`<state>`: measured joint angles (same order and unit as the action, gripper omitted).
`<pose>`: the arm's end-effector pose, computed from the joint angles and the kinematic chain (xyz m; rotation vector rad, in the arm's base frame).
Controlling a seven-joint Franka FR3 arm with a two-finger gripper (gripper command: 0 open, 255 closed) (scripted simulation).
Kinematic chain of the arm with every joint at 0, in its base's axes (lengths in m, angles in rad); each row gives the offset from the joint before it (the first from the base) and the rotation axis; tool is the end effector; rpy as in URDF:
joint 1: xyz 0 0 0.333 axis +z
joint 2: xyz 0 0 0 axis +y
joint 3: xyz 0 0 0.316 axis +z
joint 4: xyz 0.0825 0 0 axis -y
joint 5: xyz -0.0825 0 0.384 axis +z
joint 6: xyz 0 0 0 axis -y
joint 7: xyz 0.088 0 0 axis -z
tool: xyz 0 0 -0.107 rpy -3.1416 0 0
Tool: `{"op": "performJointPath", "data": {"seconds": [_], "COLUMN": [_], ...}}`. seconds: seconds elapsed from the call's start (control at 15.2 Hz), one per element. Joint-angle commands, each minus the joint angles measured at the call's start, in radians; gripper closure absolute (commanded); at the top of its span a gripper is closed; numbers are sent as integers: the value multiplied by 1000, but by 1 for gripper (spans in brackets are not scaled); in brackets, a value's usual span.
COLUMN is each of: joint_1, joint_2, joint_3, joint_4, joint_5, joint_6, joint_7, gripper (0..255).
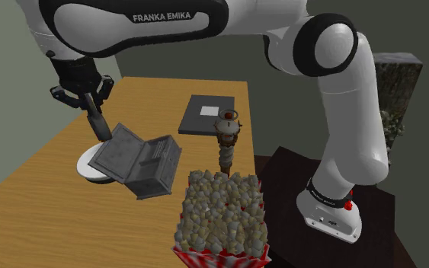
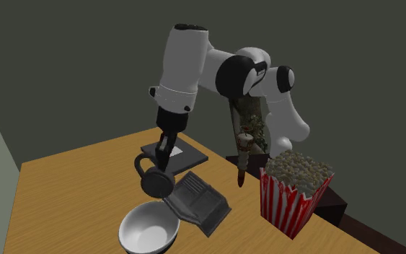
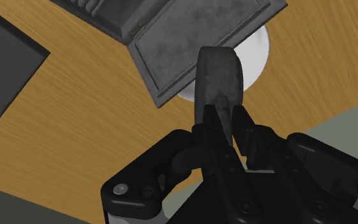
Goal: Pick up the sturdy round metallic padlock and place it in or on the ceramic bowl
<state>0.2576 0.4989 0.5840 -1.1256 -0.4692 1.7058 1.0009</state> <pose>0.5674 0.4101 0.5736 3.0906 -0.3264 0.3951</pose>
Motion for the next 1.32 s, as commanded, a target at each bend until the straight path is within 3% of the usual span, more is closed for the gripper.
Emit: {"op": "performJointPath", "data": {"seconds": [0.0, 0.07, 0.53, 1.25], "joint_1": [96, 182, 101, 45], "joint_2": [129, 244, 164, 132], "joint_3": [-21, -46, -30, -26], "joint_4": [215, 425, 178, -33], "joint_5": [-56, -94, -67, -67], "joint_6": [-90, -172, -24, 139], "joint_7": [-3, -28, 21, 70], "gripper": [255, 255, 255, 255]}}
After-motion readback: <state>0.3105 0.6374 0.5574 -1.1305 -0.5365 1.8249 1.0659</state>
